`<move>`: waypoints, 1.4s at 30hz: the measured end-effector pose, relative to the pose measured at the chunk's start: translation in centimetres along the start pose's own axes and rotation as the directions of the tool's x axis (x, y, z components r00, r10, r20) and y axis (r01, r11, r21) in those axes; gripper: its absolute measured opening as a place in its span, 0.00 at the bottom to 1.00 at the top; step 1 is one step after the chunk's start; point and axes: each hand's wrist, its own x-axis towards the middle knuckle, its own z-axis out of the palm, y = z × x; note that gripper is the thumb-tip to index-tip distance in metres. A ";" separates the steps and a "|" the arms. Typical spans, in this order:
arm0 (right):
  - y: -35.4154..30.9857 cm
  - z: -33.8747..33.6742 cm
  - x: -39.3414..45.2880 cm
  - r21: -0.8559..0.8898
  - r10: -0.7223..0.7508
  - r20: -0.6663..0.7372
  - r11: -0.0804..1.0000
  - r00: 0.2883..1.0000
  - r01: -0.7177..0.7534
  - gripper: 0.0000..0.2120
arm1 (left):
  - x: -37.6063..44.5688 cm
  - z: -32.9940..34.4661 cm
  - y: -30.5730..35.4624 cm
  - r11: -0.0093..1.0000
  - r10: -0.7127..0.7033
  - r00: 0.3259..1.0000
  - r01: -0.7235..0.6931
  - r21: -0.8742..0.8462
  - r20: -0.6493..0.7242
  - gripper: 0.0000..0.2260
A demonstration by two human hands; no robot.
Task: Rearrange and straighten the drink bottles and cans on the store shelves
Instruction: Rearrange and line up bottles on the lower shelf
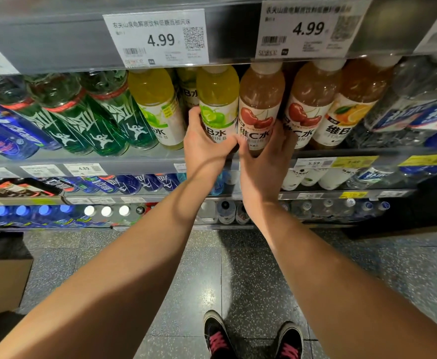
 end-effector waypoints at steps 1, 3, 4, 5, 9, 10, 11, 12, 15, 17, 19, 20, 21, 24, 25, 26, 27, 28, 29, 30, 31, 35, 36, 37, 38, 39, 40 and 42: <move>0.0 0.0 0.0 0.007 0.007 -0.012 1.000 1.000 -0.007 0.31 | -0.1 0.0 0.1 1.000 0.000 1.000 0.000 0.000 0.004 0.30; 0.2 -0.1 0.1 0.039 0.028 -0.025 0.999 0.999 -0.027 0.30 | -0.2 0.3 0.3 1.000 0.003 1.000 -0.003 -0.008 0.008 0.31; 0.3 -0.2 0.1 0.069 0.033 -0.032 0.997 0.999 -0.030 0.29 | -0.2 0.4 0.3 1.000 0.005 1.000 -0.004 -0.016 0.010 0.32; 0.4 -0.3 0.1 0.106 0.035 -0.039 0.994 0.999 -0.031 0.28 | -0.3 0.5 0.3 1.000 0.005 1.000 -0.005 -0.022 0.014 0.32; 0.6 -0.9 0.1 0.198 0.066 -0.046 0.979 0.997 -0.055 0.24 | -0.9 1.0 0.5 0.999 0.002 1.000 -0.001 -0.046 0.020 0.34; 0.4 -1.1 0.1 0.212 0.078 -0.045 0.975 0.996 -0.067 0.23 | -0.9 1.1 0.6 0.999 -0.003 1.000 0.004 -0.034 0.026 0.34; 0.2 -1.2 0.0 0.223 0.082 -0.045 0.972 0.996 -0.070 0.23 | -1.1 1.0 0.8 1.000 -0.007 0.999 0.008 -0.019 0.034 0.34; 0.0 -1.4 0.0 0.227 0.073 -0.045 0.972 0.996 -0.061 0.22 | -1.2 0.9 0.8 1.000 -0.005 0.999 0.005 -0.011 0.036 0.35; -0.8 -1.7 -0.4 0.219 0.000 -0.054 0.976 0.999 0.011 0.19 | -2.3 -0.1 1.1 1.000 0.023 0.999 -0.023 0.007 -0.043 0.31; -1.7 -1.6 -0.9 0.226 -0.079 -0.037 0.971 0.996 0.085 0.18 | -3.0 -1.4 1.3 0.999 0.044 0.979 -0.044 0.006 -0.200 0.25; -3.1 -1.5 -2.0 0.255 -0.114 0.033 0.962 0.993 0.102 0.18 | -2.9 -3.0 0.9 0.999 0.036 0.920 -0.035 0.008 -0.390 0.23; -3.8 -1.4 -2.4 0.279 -0.104 0.067 0.957 0.992 0.081 0.17 | -2.5 -3.7 0.5 1.000 0.014 0.888 -0.009 0.012 -0.459 0.24; -4.3 -1.2 -2.8 0.296 -0.095 0.084 0.953 0.992 0.066 0.17 | -2.1 -4.2 0.1 0.999 -0.016 0.871 0.029 0.019 -0.491 0.26; -5.1 -0.5 -3.6 0.306 -0.069 0.077 0.951 0.995 0.042 0.15 | -0.9 -4.6 -0.6 0.988 -0.133 0.891 0.155 0.016 -0.434 0.33; -5.2 -0.3 -3.7 0.309 -0.055 0.070 0.950 0.996 0.031 0.14 | -0.6 -4.5 -0.7 0.984 -0.155 0.897 0.175 0.012 -0.413 0.35; -5.2 -0.1 -3.8 0.312 -0.040 0.064 0.950 0.997 0.018 0.14 | -0.3 -4.3 -0.7 0.983 -0.165 0.901 0.183 0.008 -0.401 0.36; -5.1 0.0 -3.9 0.313 -0.028 0.063 0.950 0.998 0.006 0.14 | 0.0 -4.1 -0.7 0.982 -0.171 0.902 0.188 0.005 -0.397 0.37; -5.0 0.1 -4.0 0.309 -0.019 0.067 0.951 0.998 -0.002 0.13 | 0.3 -4.0 -0.6 0.981 -0.177 0.901 0.194 0.004 -0.397 0.37; -4.8 0.1 -4.1 0.299 -0.012 0.073 0.954 0.997 -0.011 0.13 | 0.6 -3.9 -0.5 0.980 -0.181 0.898 0.200 0.008 -0.400 0.37; -4.7 0.0 -4.2 0.290 -0.002 0.078 0.957 0.997 -0.021 0.13 | 0.9 -3.8 -0.4 0.978 -0.185 0.896 0.209 0.015 -0.405 0.37; -4.5 0.0 -4.2 0.285 0.012 0.081 0.958 0.997 -0.035 0.12 | 1.1 -3.8 -0.3 0.976 -0.188 0.893 0.217 0.027 -0.409 0.37; -4.1 -0.3 -4.6 0.285 0.053 0.074 0.956 0.996 -0.072 0.11 | 1.6 -3.7 -0.5 0.964 -0.202 0.890 0.254 0.077 -0.410 0.35; -4.0 -0.3 -4.7 0.282 0.061 0.073 0.956 0.995 -0.079 0.11 | 1.6 -3.7 -0.6 0.963 -0.211 0.888 0.261 0.070 -0.409 0.34; -3.9 -0.3 -4.8 0.277 0.068 0.078 0.957 0.995 -0.087 0.11 | 1.6 -3.7 -0.7 0.962 -0.219 0.885 0.265 0.058 -0.412 0.33; -3.8 -0.3 -4.9 0.269 0.073 0.085 0.958 0.994 -0.094 0.11 | 1.6 -3.6 -0.7 0.964 -0.220 0.882 0.261 0.044 -0.417 0.32; -3.7 -0.3 -4.9 0.261 0.077 0.094 0.960 0.993 -0.099 0.11 | 1.5 -3.5 -0.7 0.968 -0.215 0.883 0.250 0.031 -0.417 0.31; -3.7 -0.3 -4.9 0.256 0.082 0.098 0.961 0.992 -0.105 0.11 | 1.5 -3.5 -0.7 0.971 -0.212 0.888 0.239 0.015 -0.408 0.30; -3.8 -0.1 -4.6 0.258 0.096 0.099 0.959 0.990 -0.119 0.11 | 1.4 -3.3 -0.6 0.971 -0.231 0.908 0.237 -0.026 -0.349 0.27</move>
